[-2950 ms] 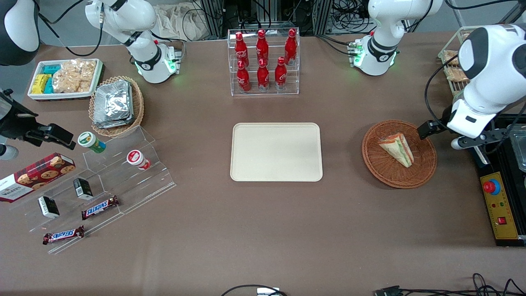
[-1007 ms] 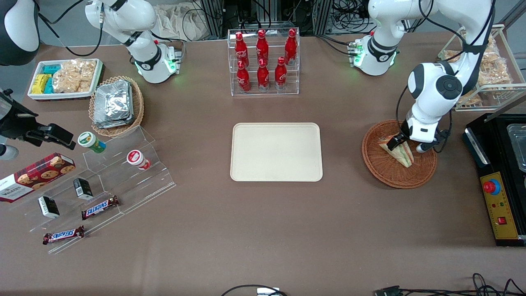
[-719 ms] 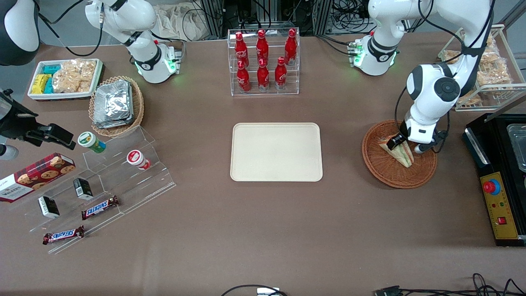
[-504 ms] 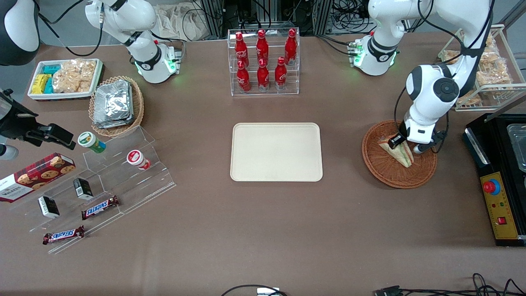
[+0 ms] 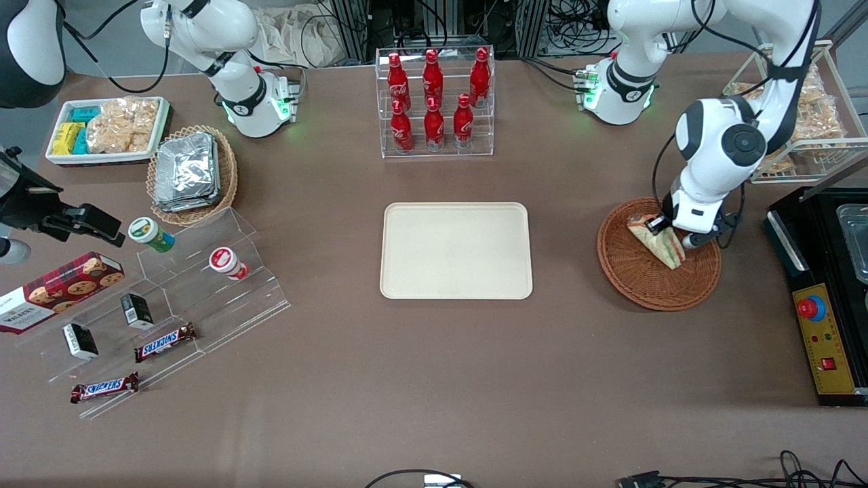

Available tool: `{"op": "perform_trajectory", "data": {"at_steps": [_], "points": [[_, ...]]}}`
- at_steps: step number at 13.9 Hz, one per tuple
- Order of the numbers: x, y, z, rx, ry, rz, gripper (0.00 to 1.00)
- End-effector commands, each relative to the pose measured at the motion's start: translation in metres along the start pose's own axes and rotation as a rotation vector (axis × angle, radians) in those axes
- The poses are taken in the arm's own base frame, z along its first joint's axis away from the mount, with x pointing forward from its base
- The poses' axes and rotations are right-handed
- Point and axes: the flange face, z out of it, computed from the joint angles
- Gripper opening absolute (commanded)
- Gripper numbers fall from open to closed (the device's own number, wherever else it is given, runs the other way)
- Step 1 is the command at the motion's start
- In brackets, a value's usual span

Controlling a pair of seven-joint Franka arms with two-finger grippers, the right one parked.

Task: Place sandwich from basket to tray
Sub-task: 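Lower the open left gripper around the sandwich and close it, then lift the sandwich out of the basket with the left gripper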

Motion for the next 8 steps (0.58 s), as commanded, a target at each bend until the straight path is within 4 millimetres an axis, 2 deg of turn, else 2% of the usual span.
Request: {"op": "perform_trajectory", "data": {"at_steps": [1,4,6,8], "points": [[0.000,0.002,-0.055,0.023,0.007,0.128,0.12],[0.002,0.020,-0.095,0.043,-0.001,0.352,0.13],[0.002,0.029,-0.106,0.040,-0.011,0.543,0.18],[-0.002,0.038,-0.110,0.041,-0.012,0.648,0.17]]}}
